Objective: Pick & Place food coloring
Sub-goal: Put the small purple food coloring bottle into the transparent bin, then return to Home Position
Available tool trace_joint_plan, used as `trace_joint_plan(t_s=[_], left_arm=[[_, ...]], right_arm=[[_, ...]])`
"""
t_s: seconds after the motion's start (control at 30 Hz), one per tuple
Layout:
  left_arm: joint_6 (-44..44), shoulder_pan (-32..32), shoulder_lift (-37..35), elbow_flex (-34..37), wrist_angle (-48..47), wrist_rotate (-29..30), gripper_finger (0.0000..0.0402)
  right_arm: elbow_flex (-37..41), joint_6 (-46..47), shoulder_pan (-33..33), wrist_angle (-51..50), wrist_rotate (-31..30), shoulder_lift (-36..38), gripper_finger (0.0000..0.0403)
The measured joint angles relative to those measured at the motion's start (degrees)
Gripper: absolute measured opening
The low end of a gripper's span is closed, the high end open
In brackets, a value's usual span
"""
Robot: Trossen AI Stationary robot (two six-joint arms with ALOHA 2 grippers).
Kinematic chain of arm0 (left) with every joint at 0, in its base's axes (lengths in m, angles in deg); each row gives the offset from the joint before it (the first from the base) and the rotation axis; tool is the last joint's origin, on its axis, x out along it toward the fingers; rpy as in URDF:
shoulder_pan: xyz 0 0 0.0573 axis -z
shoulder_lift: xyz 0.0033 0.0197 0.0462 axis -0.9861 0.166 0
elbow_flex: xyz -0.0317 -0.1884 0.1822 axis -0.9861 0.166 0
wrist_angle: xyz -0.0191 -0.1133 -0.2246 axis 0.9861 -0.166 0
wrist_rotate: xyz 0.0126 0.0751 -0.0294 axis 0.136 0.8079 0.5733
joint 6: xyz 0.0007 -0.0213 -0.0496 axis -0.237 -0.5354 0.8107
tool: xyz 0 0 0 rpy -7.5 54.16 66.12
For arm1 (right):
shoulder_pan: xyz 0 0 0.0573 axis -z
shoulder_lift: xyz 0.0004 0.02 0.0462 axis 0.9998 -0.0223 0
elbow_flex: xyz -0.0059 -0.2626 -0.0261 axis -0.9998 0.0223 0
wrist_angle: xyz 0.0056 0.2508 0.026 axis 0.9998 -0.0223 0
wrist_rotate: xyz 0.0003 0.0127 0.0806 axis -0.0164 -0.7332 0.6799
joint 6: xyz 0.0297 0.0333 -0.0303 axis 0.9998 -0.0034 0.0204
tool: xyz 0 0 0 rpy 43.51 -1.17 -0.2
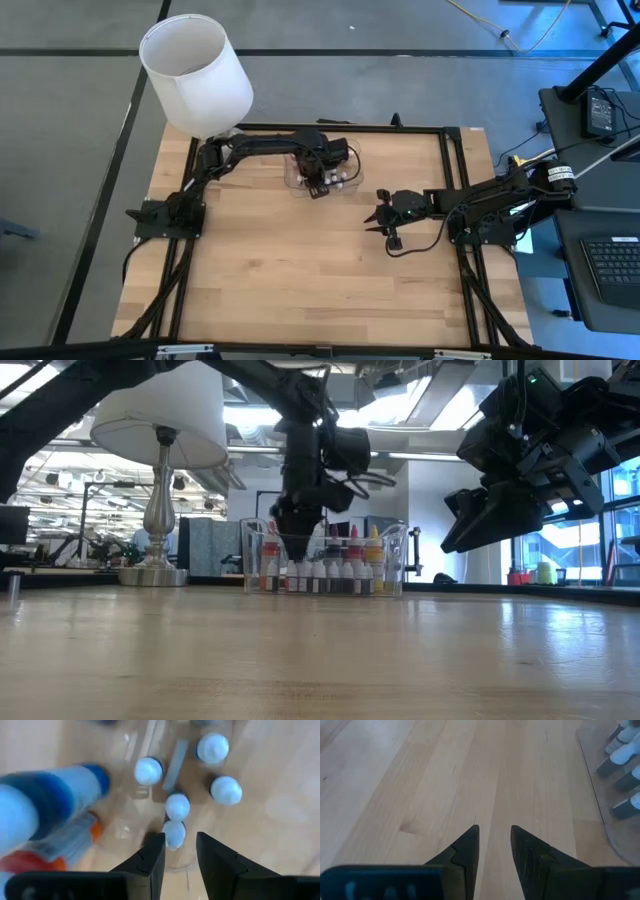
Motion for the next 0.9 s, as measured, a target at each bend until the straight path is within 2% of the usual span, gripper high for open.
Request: trace_joint_plan(t_s=[0.37, 0.5, 0.57, 0.7, 0.9], left_arm=[[2.64, 1.96, -9.43, -2.39, -1.26, 1.45, 0.0109], [1.6, 5.8, -15.89, 0.66, 4.99, 1.85, 0.0105], [1.27, 8.38, -20.83, 6.06, 11.46, 1.93, 0.0105], [1.35, 13.89, -33.01, 22.36, 29.1, 2.03, 0.0108], [0.51, 21.88, -52.18, 47.74, 50.26, 8.48, 0.0107]], right_arm=[[0.0, 0.0, -0.02, -0.85, 0.0, 0.0, 0.0115], [0.01, 1.44, 0.0, -2.32, 0.51, 0.01, 0.0115], [0.86, 2.33, 0.02, -2.37, 2.75, 0.78, 0.0115], [4.87, 5.18, -0.02, 1.09, 4.99, 5.23, 0.0115], [9.8, 7.41, 0.04, 3.33, 4.45, 18.97, 0.0115]])
